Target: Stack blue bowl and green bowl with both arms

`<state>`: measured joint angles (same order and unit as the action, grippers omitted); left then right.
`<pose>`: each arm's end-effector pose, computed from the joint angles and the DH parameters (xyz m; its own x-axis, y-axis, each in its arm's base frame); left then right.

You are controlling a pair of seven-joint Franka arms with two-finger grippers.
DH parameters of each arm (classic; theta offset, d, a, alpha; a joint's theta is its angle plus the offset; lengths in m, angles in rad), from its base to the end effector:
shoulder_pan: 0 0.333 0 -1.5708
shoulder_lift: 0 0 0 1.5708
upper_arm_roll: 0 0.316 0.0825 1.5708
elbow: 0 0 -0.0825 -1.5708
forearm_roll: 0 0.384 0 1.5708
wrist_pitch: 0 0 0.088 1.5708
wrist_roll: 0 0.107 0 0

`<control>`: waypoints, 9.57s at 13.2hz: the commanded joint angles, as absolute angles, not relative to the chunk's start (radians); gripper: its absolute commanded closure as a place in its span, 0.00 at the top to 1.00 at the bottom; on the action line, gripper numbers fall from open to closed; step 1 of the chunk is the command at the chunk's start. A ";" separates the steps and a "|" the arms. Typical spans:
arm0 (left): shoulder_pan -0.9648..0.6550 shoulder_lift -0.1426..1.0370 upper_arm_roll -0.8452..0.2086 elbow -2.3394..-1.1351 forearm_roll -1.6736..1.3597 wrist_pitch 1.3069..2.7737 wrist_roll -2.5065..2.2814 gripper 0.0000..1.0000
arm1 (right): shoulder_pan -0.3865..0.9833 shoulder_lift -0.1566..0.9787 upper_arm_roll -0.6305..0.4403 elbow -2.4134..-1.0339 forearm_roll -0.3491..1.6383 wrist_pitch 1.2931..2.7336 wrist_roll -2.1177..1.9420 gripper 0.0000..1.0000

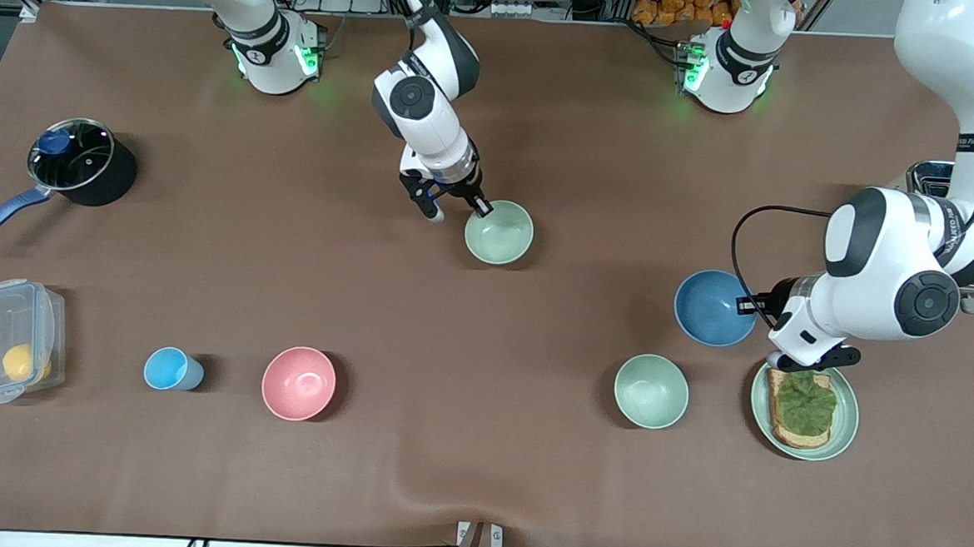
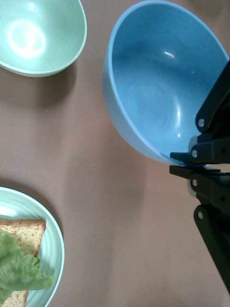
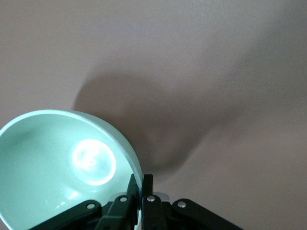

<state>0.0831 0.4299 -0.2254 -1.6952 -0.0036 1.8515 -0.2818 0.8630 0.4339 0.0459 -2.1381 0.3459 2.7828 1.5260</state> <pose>0.6277 -0.0775 0.3332 0.9509 0.1394 -0.2764 0.1507 -0.9884 0.0201 0.3751 0.4562 0.2185 0.5968 -0.7788 -0.1931 -0.8017 -0.5692 -0.1824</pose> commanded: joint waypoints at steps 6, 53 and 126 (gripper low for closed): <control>0.084 0.433 -0.229 -1.684 -0.028 1.835 -0.295 0.00 | 1.006 0.485 -0.083 -2.106 0.353 2.816 1.603 0.11; -0.316 0.380 -0.357 -1.871 -0.155 2.091 -1.011 0.00 | 0.983 0.517 -0.241 -2.046 0.930 2.617 1.638 1.00; 0.025 -0.087 -0.179 -1.652 0.020 1.547 -0.199 1.00 | 0.060 0.013 -0.081 -1.689 0.069 1.673 0.180 1.00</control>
<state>0.0270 -0.0035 -0.1952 -1.5395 0.0005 1.4773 -0.2297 0.0963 0.0949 -0.1554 -1.6685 0.0986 1.6486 0.1927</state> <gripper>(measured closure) 0.000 0.000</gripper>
